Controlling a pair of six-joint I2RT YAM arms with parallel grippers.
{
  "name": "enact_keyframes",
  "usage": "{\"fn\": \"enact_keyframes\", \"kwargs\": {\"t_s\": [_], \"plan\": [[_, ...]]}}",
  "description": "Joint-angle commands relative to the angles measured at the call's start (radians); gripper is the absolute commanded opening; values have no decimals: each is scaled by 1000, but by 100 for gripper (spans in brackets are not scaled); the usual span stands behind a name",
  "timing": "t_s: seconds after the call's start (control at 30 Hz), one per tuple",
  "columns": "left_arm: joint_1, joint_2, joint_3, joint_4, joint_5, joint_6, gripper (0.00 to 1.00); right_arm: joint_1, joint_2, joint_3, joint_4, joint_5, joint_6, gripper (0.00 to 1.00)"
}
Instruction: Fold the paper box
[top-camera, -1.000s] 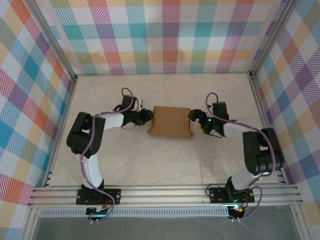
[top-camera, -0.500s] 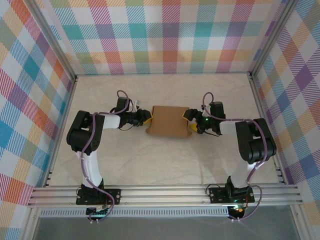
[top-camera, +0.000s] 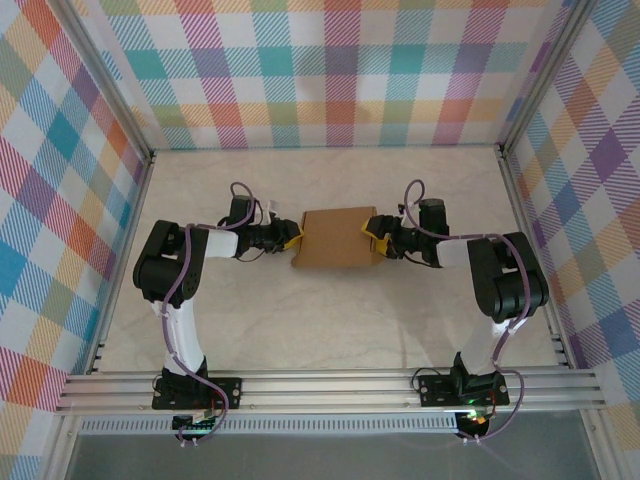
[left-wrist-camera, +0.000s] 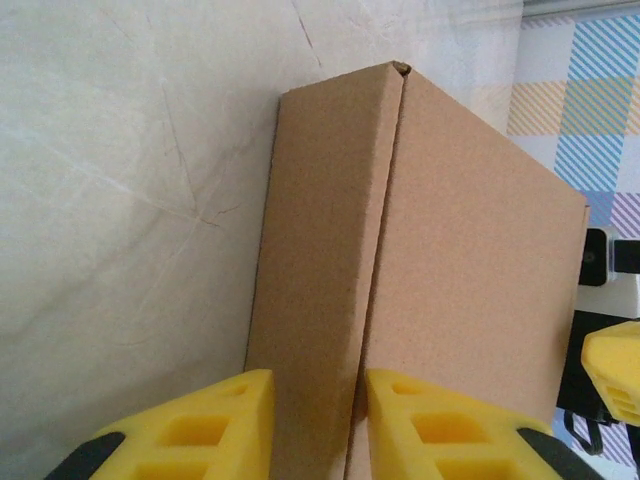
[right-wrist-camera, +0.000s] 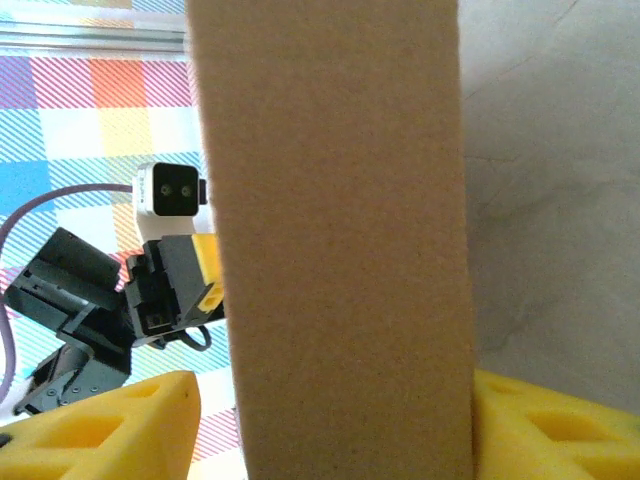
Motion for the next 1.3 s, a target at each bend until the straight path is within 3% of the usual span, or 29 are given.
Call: {"fn": "enact_keyframes", "kwargs": {"t_s": [0.0, 0.1, 0.37, 0.6, 0.8, 0.97, 1.07, 1.27], "plan": [[13, 35, -24, -110, -77, 24, 30, 5, -19, 29, 11, -21, 20, 60], [13, 18, -24, -126, -89, 38, 35, 5, -31, 29, -8, -12, 18, 55], [10, -96, -39, -161, -157, 97, 61, 6, -47, 38, -39, -7, 24, 49], [-22, -305, -114, -121, -285, 276, 73, 5, -69, 48, -56, -9, 42, 47], [-153, -533, -193, -146, -548, 597, 85, 3, -112, 48, -73, -15, 49, 49], [-306, -674, -337, 15, -779, 940, 100, -11, -158, 47, -84, -26, 66, 49], [-408, -736, -402, 101, -927, 1163, 100, -19, -192, 47, -86, -33, 85, 49], [-517, -781, -464, 212, -1105, 1407, 100, -24, -251, 47, -101, -38, 103, 49]]}}
